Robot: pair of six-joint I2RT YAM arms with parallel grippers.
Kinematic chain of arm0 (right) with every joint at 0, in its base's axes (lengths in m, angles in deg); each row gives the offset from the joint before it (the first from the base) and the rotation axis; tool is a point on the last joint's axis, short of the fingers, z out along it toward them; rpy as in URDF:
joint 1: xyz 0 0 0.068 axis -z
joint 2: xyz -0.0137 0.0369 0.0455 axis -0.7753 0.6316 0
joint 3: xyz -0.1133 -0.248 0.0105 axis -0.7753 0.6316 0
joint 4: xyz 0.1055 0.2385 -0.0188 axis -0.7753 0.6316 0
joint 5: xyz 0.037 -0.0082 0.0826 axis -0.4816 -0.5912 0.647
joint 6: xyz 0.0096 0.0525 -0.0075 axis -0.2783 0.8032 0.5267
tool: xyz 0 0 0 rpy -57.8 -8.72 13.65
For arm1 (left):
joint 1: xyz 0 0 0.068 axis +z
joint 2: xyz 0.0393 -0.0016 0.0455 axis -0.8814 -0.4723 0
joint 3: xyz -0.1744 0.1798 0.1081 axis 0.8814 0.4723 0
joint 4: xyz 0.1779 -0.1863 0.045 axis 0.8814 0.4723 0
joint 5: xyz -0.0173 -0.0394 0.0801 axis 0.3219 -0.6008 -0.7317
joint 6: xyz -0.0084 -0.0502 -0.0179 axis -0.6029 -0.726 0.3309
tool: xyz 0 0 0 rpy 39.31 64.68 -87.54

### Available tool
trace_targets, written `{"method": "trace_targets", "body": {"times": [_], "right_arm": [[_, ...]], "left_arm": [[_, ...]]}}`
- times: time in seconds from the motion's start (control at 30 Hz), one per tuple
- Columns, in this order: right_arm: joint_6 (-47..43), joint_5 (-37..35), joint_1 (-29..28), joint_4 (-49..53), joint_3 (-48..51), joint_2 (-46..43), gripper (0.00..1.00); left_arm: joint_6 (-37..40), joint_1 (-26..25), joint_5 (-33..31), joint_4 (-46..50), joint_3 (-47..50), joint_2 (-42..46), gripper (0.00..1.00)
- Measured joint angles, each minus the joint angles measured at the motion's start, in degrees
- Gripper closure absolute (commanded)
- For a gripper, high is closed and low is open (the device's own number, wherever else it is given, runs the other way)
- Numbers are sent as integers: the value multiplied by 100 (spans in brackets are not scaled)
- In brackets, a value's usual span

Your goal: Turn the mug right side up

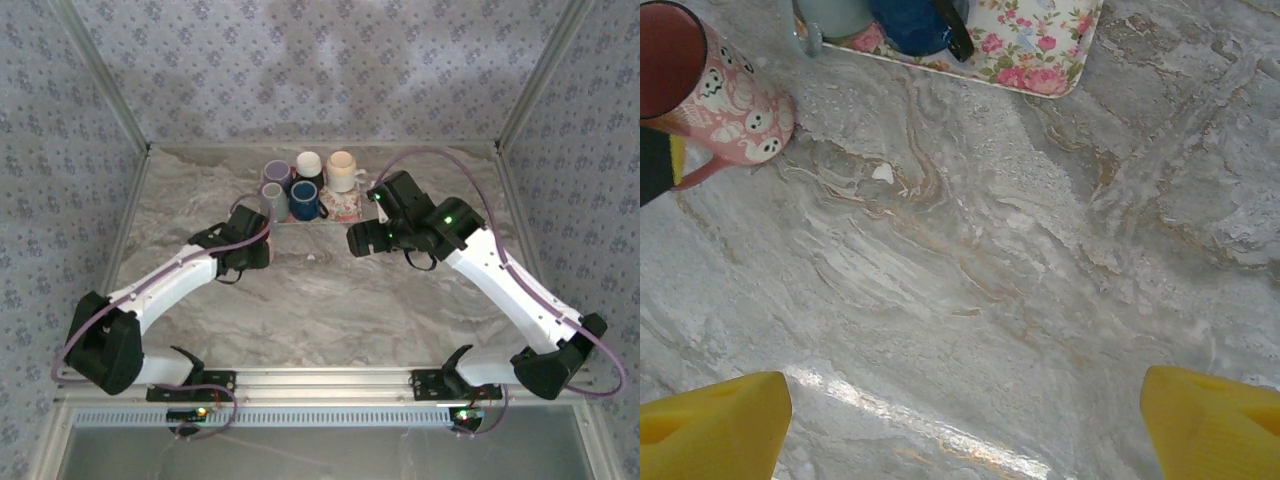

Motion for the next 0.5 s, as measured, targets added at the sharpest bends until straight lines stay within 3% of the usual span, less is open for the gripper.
{"method": "trace_targets", "body": {"times": [0.2, 0.5], "right_arm": [[-101, 4, 90, 28, 0, -17, 6], [-522, 254, 426, -330, 9, 236, 8]], "left_arm": [[-13, -9, 70, 90, -50, 275, 37], [-87, -9, 188, 715, -382, 1163, 36]]}}
